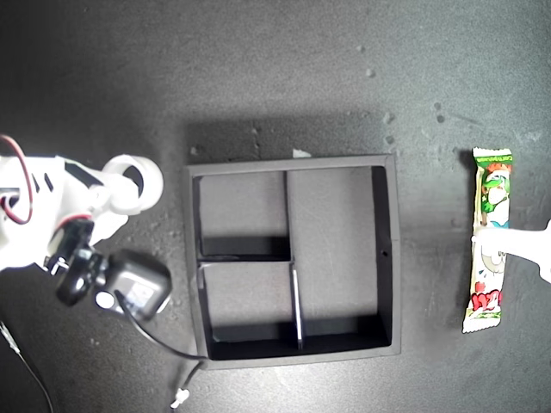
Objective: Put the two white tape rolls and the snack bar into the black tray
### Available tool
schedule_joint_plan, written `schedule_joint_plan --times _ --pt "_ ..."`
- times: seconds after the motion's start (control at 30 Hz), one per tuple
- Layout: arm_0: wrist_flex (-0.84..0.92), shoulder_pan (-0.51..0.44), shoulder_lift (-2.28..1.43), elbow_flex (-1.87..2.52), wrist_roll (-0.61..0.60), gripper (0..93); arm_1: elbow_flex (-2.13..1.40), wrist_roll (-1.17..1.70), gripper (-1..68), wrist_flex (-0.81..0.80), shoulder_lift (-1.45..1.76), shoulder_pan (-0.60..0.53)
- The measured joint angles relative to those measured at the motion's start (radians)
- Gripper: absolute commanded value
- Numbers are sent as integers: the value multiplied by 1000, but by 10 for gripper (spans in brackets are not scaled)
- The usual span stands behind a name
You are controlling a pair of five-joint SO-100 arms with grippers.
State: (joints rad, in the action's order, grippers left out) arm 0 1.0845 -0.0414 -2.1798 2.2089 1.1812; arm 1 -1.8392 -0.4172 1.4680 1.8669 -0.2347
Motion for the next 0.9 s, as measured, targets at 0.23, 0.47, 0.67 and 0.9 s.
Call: schedule_joint_plan --times 0.23,0.47,0.67,0.9 --pt "84 0 3 -169 -38 34 -44 -49 309 -40 -77 -26" --pt "204 -23 230 -518 -95 32 -179 -55 273 -242 -81 -17" --pt "316 -60 483 -847 -112 32 -278 -55 237 -367 -84 9" --pt "365 -75 707 -1046 -112 33 -367 -55 204 -492 -86 38"
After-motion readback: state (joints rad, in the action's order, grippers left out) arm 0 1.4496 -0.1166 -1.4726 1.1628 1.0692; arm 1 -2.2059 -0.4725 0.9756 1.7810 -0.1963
